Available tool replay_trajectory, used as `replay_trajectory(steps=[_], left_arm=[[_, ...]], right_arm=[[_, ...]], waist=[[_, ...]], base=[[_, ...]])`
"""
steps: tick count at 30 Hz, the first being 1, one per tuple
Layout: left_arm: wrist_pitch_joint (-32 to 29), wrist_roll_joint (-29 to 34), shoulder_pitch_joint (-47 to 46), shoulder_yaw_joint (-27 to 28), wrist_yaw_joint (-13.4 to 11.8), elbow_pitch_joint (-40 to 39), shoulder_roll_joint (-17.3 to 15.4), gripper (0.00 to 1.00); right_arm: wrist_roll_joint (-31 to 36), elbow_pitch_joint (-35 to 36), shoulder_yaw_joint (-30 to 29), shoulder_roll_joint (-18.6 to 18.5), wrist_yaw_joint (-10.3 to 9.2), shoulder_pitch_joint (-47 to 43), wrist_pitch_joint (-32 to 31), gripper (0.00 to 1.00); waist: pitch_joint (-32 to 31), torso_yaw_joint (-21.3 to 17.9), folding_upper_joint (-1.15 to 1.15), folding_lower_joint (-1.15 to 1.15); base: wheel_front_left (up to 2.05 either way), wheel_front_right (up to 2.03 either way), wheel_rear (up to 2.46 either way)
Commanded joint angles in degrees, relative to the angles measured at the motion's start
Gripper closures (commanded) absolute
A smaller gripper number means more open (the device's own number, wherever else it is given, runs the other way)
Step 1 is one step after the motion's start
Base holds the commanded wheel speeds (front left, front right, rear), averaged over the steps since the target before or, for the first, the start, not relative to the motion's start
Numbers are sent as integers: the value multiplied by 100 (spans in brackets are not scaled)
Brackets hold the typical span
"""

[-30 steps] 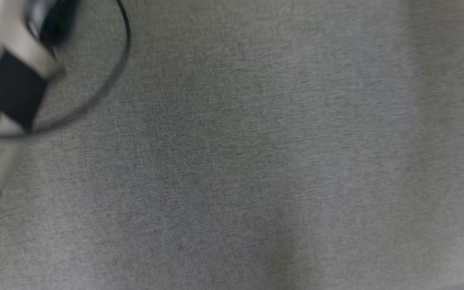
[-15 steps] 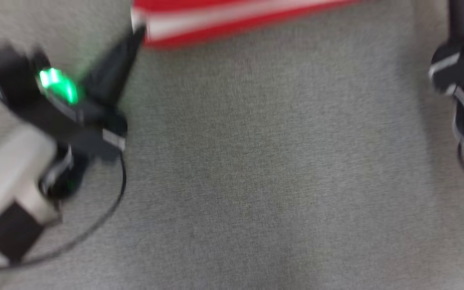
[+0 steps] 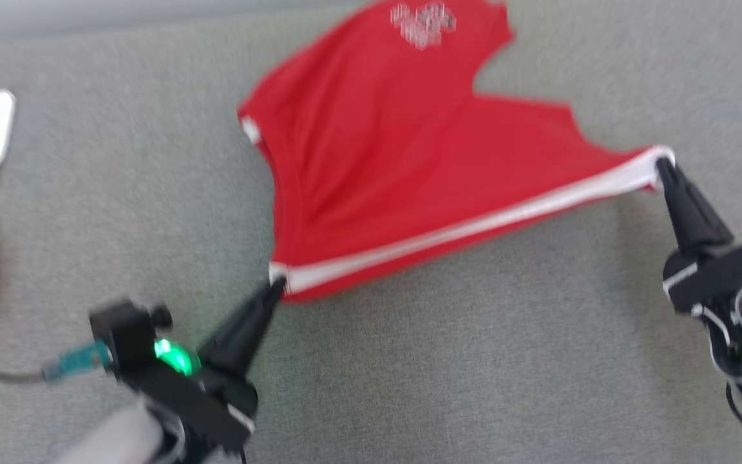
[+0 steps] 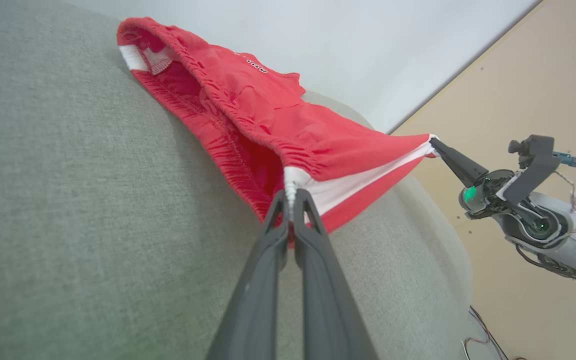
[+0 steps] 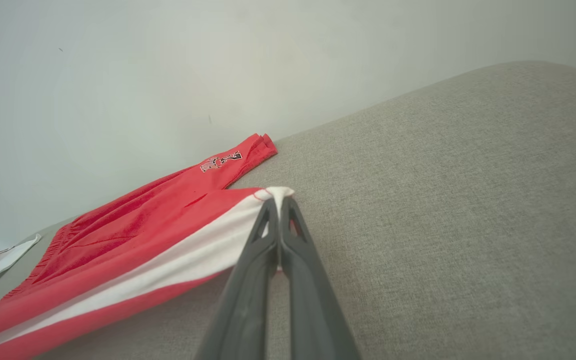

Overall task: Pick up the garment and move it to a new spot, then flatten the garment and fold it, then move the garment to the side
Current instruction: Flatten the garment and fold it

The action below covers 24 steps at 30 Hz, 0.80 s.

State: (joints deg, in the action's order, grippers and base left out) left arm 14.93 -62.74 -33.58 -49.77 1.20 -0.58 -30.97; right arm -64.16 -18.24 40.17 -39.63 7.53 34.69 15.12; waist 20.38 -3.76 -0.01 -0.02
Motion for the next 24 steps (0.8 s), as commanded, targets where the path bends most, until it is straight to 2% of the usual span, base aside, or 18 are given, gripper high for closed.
replay_trajectory(steps=[1, 11, 17, 20, 24], left_arm=[[21, 56, 323, 82, -45, -58, -4, 100], [22, 203, 2033, 621, -397, -954, 143, 100], [-27, 26, 2384, 596, -495, -1303, 98, 100], [-71, -117, 2366, 627, -532, -1321, 176, 100], [-121, -235, 2120, 635, -439, -1157, 395, 100]], right_arm=[[-67, 41, -48, -84, -8, -201, 10, 100], [-57, 585, -113, -533, -9, -1363, 12, 100], [-47, 880, -53, -820, -9, -1698, -135, 100], [-31, 861, -102, -800, -9, -1661, -259, 100], [-47, 638, -107, -567, -8, -1342, -541, 100]], waist=[[-633, 11, 1, 2], [-1351, 6, 1, 2], [-1506, 15, 1, 2], [-1521, 24, 1, 2], [-1454, 81, 1, 2]], base=[[0, 0, 0], [0, 0, 0], [0, 0, 0], [0, 0, 0], [0, 0, 0]])
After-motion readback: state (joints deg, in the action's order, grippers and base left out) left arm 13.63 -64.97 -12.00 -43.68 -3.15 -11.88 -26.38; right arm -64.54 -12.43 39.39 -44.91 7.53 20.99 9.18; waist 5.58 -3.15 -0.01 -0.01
